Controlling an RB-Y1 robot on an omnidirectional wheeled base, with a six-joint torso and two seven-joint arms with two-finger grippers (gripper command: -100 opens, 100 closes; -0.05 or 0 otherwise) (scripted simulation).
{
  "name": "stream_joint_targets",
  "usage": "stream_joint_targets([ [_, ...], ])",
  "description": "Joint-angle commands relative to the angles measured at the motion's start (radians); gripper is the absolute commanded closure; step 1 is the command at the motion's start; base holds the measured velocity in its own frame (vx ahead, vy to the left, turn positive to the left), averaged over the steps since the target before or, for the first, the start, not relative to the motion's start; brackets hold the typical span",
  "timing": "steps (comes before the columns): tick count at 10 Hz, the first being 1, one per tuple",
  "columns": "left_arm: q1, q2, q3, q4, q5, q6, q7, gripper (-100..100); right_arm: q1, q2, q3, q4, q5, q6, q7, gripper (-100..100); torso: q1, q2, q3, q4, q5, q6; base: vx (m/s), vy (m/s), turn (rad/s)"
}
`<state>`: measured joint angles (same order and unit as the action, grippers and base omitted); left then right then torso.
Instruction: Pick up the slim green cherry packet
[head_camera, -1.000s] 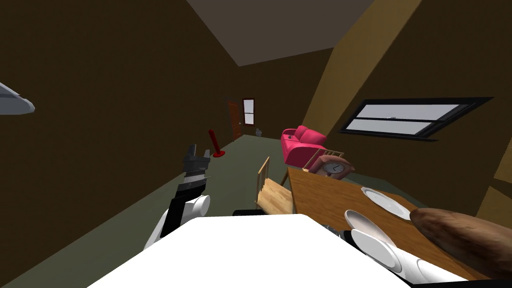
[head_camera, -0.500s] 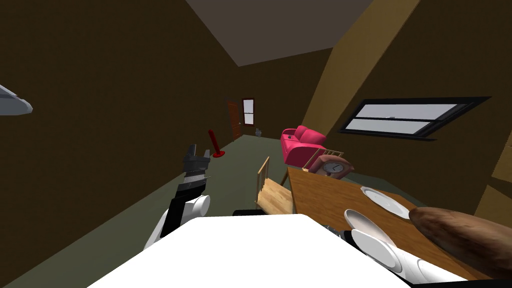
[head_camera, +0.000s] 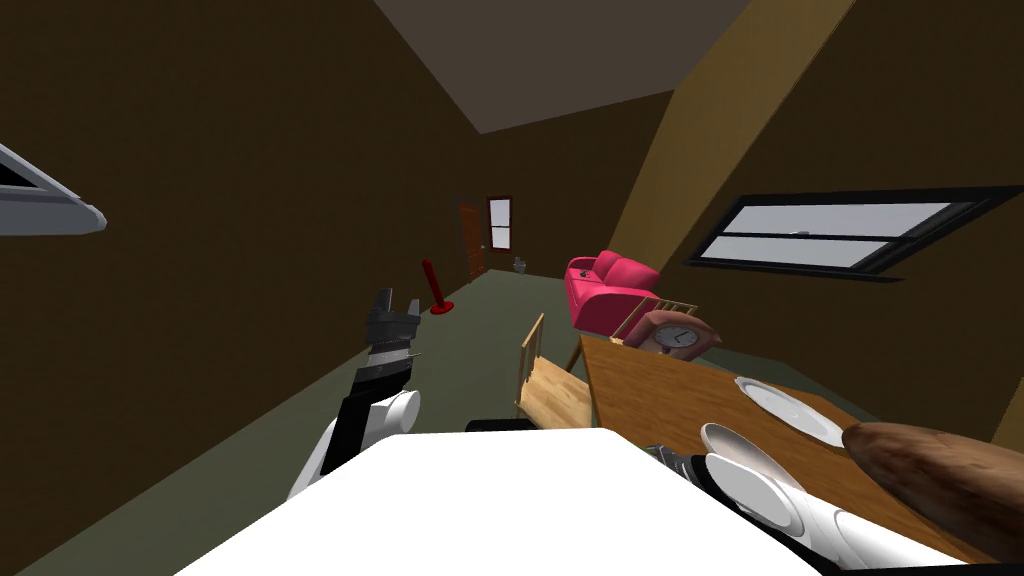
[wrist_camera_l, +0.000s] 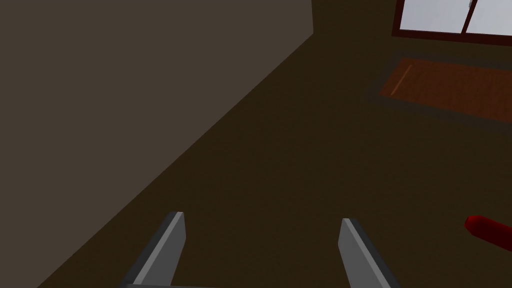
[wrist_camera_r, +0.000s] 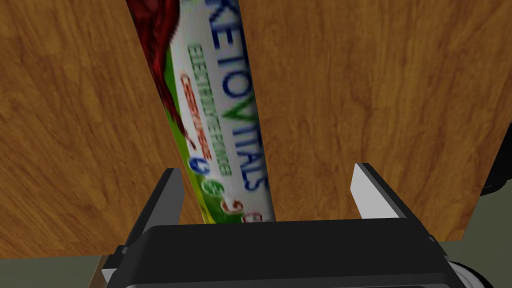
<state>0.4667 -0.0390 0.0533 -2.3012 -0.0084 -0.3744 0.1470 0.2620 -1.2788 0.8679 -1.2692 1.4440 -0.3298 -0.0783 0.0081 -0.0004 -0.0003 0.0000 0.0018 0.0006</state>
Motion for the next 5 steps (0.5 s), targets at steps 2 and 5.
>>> stream_joint_targets([
  [2,0.0,0.0,0.0,0.0,0.0,0.0,0.0,0,-0.015,-0.008,0.004,0.03,0.013,0.015,-0.041,-100,-0.002,0.0,0.0,0.0,0.0,0.0,-0.002,0.07,0.014],
  [5,0.0,0.0,0.0,0.0,0.0,0.0,0.0,0,-0.016,-0.008,0.005,0.041,0.016,0.019,-0.05,-100,-0.005,0.0,0.0,0.0,-0.001,0.0,0.0,0.03,0.0],
])
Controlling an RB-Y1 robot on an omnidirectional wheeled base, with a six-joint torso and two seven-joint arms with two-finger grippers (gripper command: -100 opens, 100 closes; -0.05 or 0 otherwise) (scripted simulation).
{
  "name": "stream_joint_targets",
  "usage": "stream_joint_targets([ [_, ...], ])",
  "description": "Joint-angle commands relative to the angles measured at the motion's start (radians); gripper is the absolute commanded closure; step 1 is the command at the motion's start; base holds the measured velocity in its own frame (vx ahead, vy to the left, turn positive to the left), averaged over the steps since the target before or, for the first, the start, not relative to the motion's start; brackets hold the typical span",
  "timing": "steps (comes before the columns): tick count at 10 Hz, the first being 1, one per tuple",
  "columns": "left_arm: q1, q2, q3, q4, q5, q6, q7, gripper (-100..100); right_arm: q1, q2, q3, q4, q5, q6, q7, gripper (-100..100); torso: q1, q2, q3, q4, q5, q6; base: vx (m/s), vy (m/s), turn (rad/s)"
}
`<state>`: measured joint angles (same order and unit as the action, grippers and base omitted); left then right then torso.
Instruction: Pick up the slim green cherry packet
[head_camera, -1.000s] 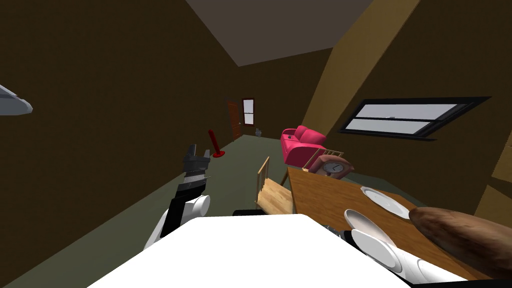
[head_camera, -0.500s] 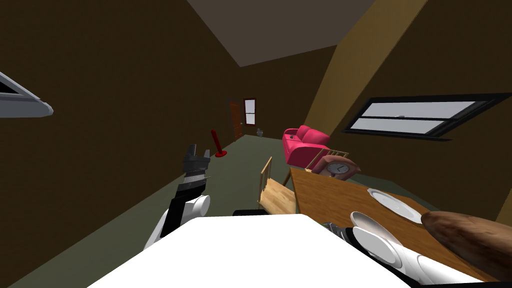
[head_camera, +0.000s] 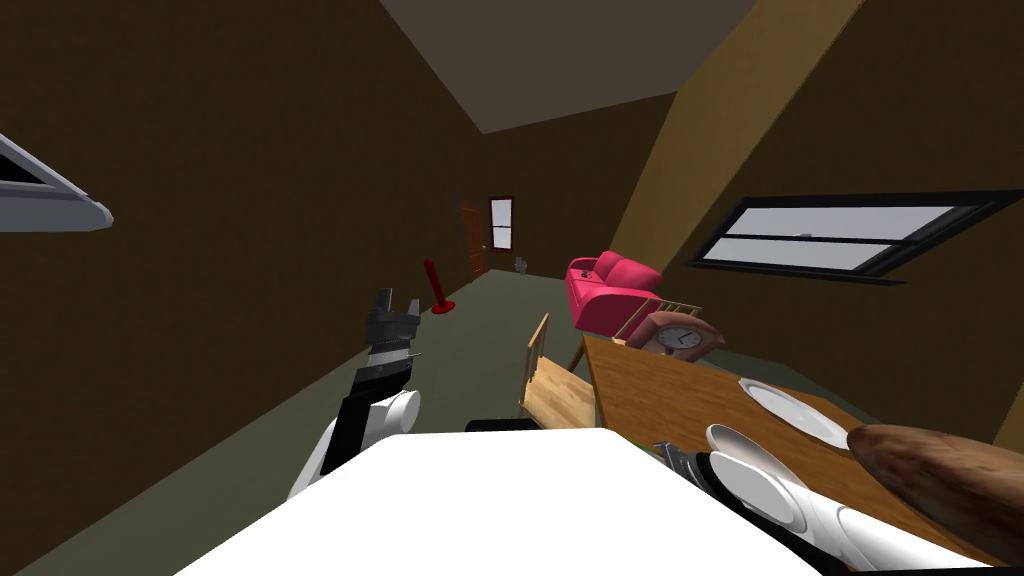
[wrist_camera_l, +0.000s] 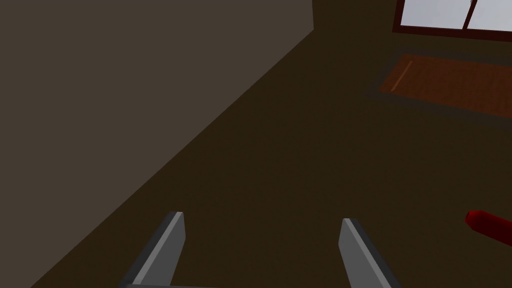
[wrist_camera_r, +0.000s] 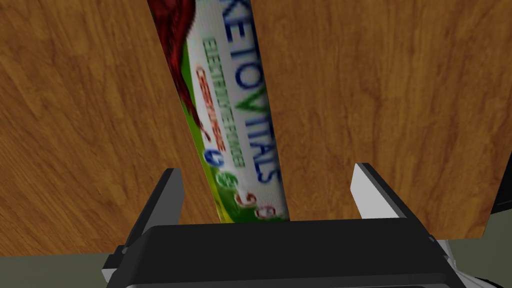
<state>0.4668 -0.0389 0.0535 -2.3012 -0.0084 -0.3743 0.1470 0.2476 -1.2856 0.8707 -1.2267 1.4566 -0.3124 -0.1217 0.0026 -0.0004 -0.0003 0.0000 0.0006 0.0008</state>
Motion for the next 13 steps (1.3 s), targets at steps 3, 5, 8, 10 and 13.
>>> stream_joint_targets([
  [3,0.0,0.0,0.0,0.0,0.0,0.0,0.0,0,0.001,-0.001,0.003,0.007,0.006,0.003,-0.013,-100,-0.001,0.0,0.0,0.0,0.0,0.0,0.0,0.001,0.001],
  [5,0.0,0.0,0.0,0.0,0.0,0.0,0.0,0,0.001,-0.001,0.003,0.007,0.006,0.003,-0.013,-100,-0.001,0.0,0.0,0.0,0.0,0.0,0.0,0.0,0.0],
  [8,0.0,0.0,0.0,0.0,0.0,0.0,0.0,0,0.001,-0.001,0.003,0.007,0.006,0.003,-0.013,-100,-0.002,0.0,0.0,0.0,0.0,0.0,-0.002,-0.006,0.017],
  [10,0.0,0.0,0.0,0.0,0.0,0.0,0.0,0,0.001,-0.001,0.003,0.007,0.006,0.003,-0.013,-100,-0.001,0.0,0.0,0.0,0.0,0.0,0.001,0.003,-0.008],
  [13,0.0,0.0,0.0,0.0,0.0,0.0,0.0,0,0.01,0.007,0.033,-0.01,0.039,-0.01,-0.004,-100,-0.004,0.001,0.0,0.0,-0.001,0.0,-0.012,-0.032,0.09],
])
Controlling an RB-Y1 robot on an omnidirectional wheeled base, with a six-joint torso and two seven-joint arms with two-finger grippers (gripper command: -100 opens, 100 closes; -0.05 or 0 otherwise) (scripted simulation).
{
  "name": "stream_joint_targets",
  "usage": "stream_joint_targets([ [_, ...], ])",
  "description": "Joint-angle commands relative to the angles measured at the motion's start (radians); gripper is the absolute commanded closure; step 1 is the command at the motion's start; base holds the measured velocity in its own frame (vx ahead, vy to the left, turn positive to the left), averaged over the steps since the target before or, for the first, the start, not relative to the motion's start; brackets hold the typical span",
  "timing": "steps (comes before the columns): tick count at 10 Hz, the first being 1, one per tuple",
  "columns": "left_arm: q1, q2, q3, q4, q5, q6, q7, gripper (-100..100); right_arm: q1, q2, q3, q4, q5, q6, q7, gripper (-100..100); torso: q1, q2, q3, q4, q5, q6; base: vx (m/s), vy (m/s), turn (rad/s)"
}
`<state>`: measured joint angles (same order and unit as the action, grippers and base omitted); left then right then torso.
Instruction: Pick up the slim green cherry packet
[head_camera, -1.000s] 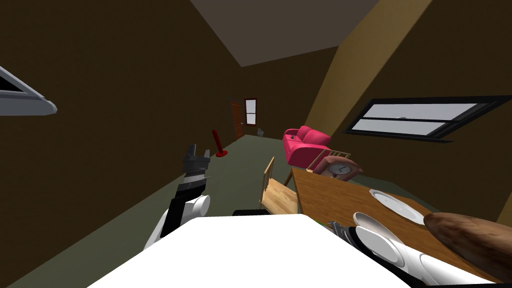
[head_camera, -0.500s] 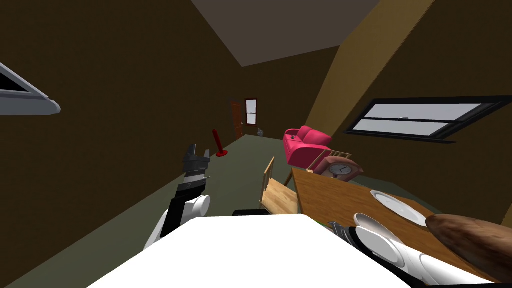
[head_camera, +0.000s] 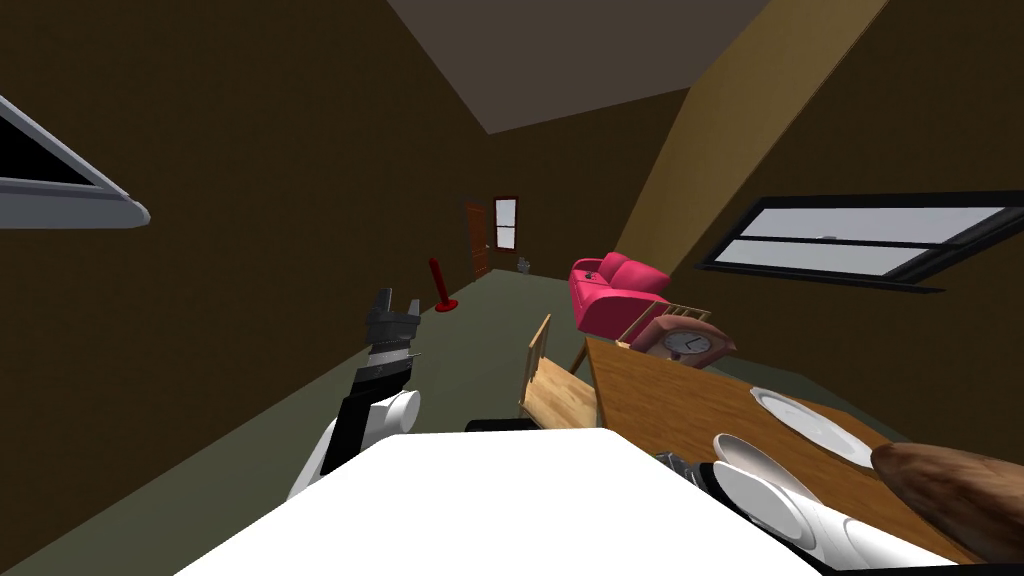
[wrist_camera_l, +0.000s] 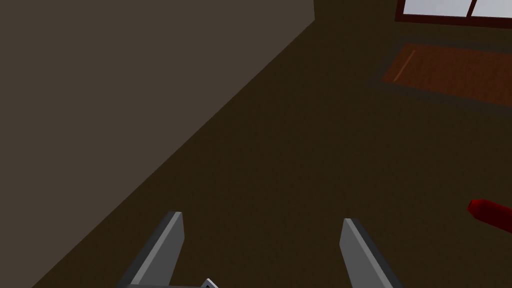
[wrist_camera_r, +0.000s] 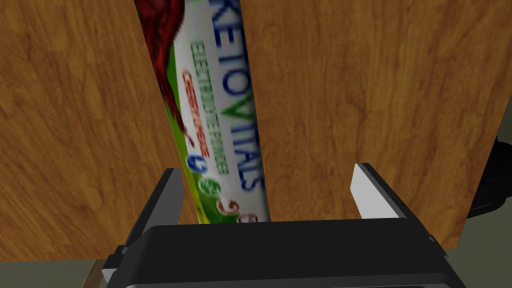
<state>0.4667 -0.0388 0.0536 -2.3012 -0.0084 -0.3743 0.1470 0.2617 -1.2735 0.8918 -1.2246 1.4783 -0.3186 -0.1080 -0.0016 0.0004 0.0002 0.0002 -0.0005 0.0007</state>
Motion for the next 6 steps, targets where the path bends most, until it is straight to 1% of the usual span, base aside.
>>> stream_joint_targets([
  [1,0.0,0.0,0.0,0.0,0.0,0.0,0.0,0,-0.003,-0.005,0.014,-0.013,0.02,-0.004,-0.017,-100,0.0,0.0,0.0,0.0,0.0,0.0,-0.005,-0.013,0.036],
  [6,0.0,0.0,0.0,0.0,0.0,0.0,0.0,0,-0.003,-0.005,0.014,-0.013,0.02,-0.004,-0.017,-100,0.003,-0.001,-0.001,0.0,0.001,0.0,0.0,0.001,-0.003],
])
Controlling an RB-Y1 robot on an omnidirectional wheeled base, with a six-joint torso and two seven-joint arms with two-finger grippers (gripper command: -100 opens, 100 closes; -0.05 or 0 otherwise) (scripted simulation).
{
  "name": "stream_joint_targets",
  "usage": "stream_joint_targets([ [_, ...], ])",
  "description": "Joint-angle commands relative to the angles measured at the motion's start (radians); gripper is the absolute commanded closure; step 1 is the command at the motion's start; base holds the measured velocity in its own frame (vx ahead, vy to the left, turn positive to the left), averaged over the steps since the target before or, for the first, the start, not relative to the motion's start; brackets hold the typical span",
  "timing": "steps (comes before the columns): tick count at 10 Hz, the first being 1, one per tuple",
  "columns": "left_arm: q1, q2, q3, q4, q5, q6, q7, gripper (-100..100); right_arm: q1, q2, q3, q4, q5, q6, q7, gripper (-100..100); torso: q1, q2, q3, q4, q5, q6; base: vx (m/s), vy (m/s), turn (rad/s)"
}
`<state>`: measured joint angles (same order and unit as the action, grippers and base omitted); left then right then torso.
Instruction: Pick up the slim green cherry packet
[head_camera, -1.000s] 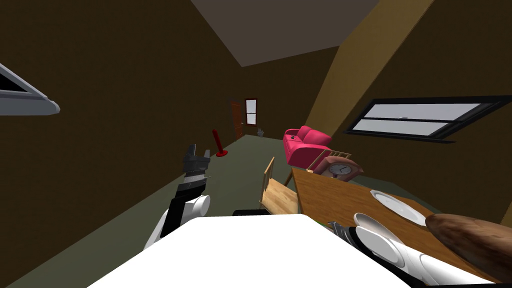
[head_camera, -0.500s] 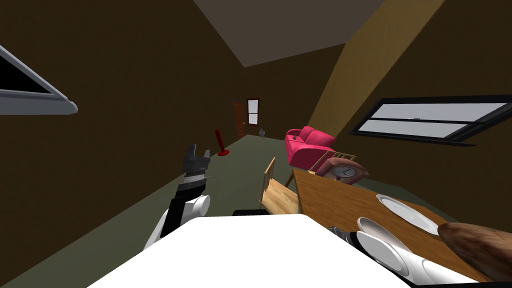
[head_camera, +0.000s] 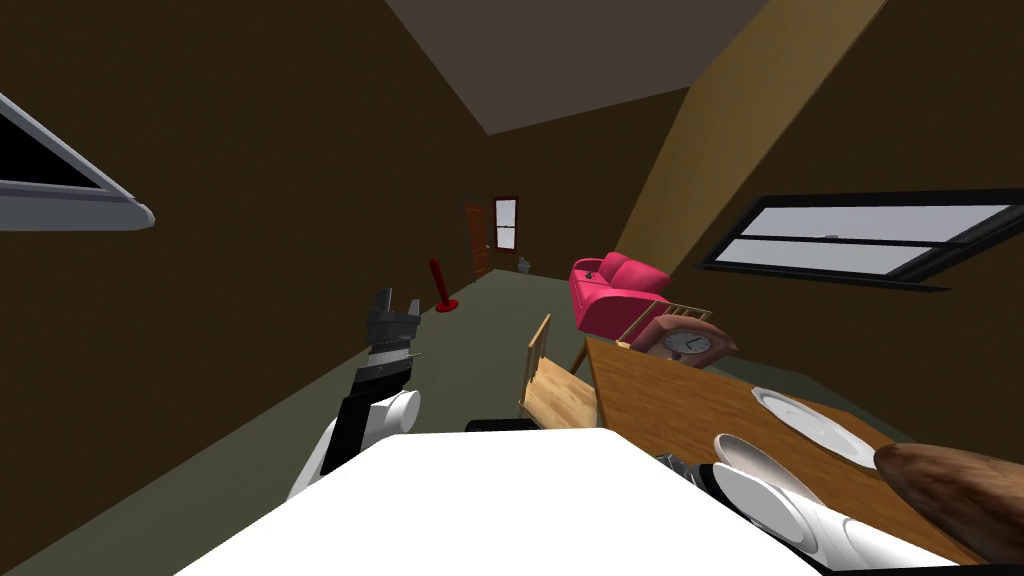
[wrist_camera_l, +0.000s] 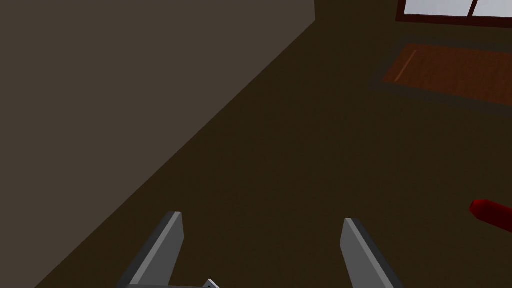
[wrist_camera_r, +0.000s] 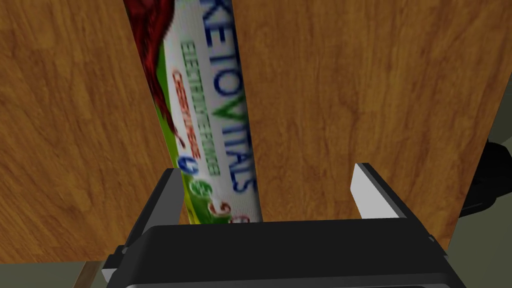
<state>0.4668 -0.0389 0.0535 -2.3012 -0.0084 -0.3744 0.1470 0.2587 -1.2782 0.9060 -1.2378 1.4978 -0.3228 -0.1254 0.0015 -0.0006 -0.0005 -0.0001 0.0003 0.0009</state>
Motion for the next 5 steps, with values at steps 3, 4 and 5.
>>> stream_joint_targets([
  [3,0.0,0.0,0.0,0.0,0.0,0.0,0.0,0,0.0,0.0,0.0,0.0,0.0,0.0,0.0,-100,-0.001,0.0,0.0,0.0,0.0,0.0,-0.002,-0.005,0.013],
  [4,0.0,0.0,0.0,0.0,0.0,0.0,0.0,0,0.0,0.0,0.0,0.0,0.0,0.0,0.0,-100,0.0,0.0,0.0,0.0,0.0,0.0,0.002,0.005,-0.016],
  [5,0.0,0.0,0.0,0.0,0.0,0.0,0.0,0,-0.017,-0.009,0.002,0.017,0.007,0.012,-0.033,-100,0.0,0.0,0.0,0.0,0.0,0.0,-0.008,0.042,0.053],
])
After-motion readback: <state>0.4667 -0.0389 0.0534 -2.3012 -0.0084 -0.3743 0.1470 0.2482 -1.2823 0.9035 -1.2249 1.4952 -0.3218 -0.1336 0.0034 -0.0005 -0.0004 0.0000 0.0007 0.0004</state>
